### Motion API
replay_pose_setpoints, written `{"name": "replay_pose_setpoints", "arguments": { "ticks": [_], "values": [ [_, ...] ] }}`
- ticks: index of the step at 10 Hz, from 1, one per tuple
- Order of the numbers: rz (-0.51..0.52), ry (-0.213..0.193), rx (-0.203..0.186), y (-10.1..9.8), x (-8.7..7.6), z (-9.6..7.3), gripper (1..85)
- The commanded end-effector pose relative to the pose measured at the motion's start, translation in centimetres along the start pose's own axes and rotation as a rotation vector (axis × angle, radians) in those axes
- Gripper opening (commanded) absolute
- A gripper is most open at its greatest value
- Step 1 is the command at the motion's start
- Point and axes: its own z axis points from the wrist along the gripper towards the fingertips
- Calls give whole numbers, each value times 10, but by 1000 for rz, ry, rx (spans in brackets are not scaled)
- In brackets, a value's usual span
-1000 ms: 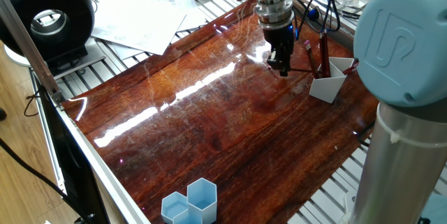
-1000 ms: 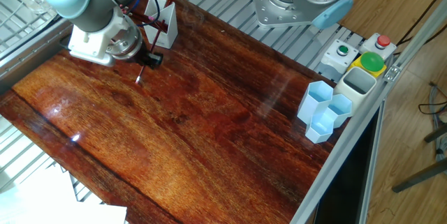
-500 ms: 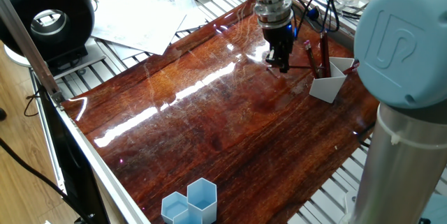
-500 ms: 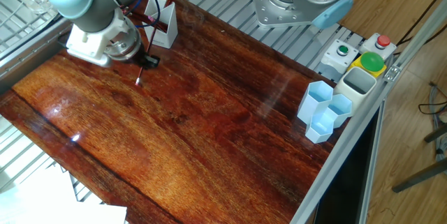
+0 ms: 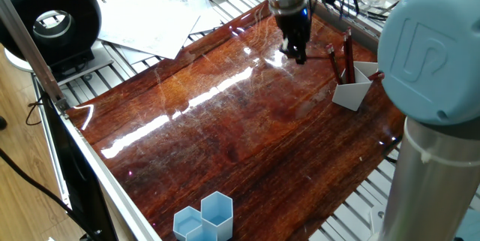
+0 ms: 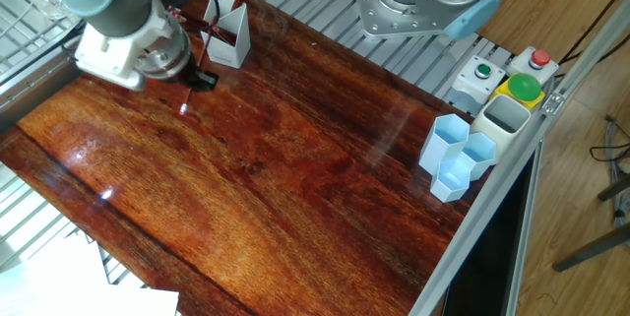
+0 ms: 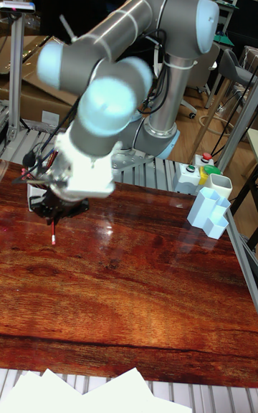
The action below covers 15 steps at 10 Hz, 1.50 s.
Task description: Put the pen into the pen holder
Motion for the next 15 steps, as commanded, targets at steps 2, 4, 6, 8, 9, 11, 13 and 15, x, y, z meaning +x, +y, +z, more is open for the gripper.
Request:
{"name": "replay_pose_setpoints", "arguments": {
  "ticks": [2,4,6,8,9,11,13,15],
  "values": [
    [-69,-154,152,-17,-21,-54,10],
    [-97,-220,240,-31,-31,-70,10],
    [-104,-279,265,-32,-44,-80,10],
    [-107,-310,270,-26,-57,-90,10],
    [-120,-339,282,-24,-67,-97,10],
    [-139,-419,271,-15,-95,-106,10],
    [-153,-477,280,-10,-112,-116,10],
    [-167,-551,249,-1,-137,-120,10]
  ]
}}
